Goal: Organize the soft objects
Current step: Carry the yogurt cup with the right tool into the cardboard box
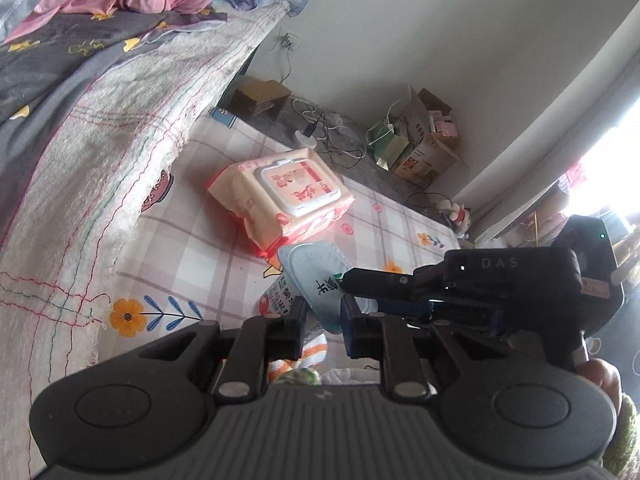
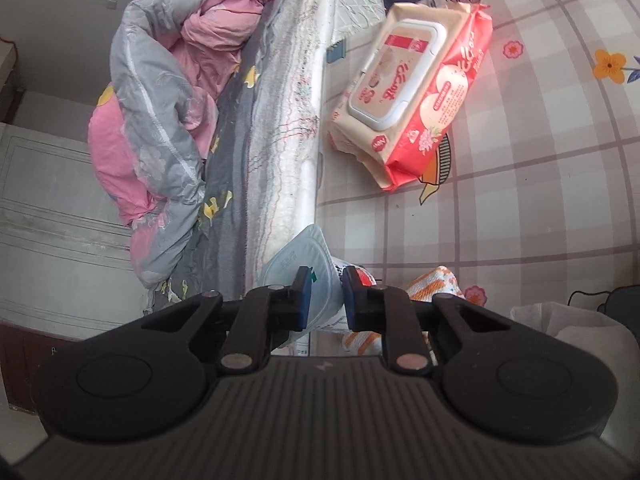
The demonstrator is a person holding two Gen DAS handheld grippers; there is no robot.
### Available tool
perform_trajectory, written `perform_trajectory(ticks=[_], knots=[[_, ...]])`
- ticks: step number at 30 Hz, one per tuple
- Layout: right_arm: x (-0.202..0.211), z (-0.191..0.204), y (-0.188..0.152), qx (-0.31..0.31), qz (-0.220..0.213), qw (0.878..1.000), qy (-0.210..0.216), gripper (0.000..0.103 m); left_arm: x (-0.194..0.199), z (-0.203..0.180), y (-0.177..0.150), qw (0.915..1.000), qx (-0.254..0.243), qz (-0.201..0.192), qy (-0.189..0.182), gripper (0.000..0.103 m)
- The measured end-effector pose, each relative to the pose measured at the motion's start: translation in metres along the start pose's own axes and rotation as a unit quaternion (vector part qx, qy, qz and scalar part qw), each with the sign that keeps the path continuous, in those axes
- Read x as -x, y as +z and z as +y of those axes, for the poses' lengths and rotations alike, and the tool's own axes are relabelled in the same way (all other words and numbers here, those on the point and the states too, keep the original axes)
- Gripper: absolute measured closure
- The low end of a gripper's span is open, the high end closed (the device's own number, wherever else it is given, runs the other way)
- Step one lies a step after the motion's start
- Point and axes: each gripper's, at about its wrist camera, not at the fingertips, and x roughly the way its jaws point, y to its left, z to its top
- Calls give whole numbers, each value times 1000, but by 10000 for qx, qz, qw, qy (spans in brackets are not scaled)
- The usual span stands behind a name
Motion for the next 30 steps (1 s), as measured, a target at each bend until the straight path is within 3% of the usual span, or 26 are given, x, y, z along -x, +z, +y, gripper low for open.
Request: perform_trajectory(ticks=[7,14,19,24,30], knots=[[83,14,-30,304,-387,9986,213,89,38,-56,-18,9981,-392,-135,-465,85],[199,-4,-87,354,-984,9940,312,89,58,-132,-56,9871,-928,90,-1303,85],[279,-41,-142,185,-1400,9898,179,89,53,-185,-104,9745,-1351,453,-1735,85],[331,-99,-200,-275,-1622,9864,4,89,27,-218,-153,9599,-1546,1112,-2058,85],[349,-175,-257,-1067,-1536,9824,-10,89,-8,-231,-207,9506,-1705,1750,-1915,85]])
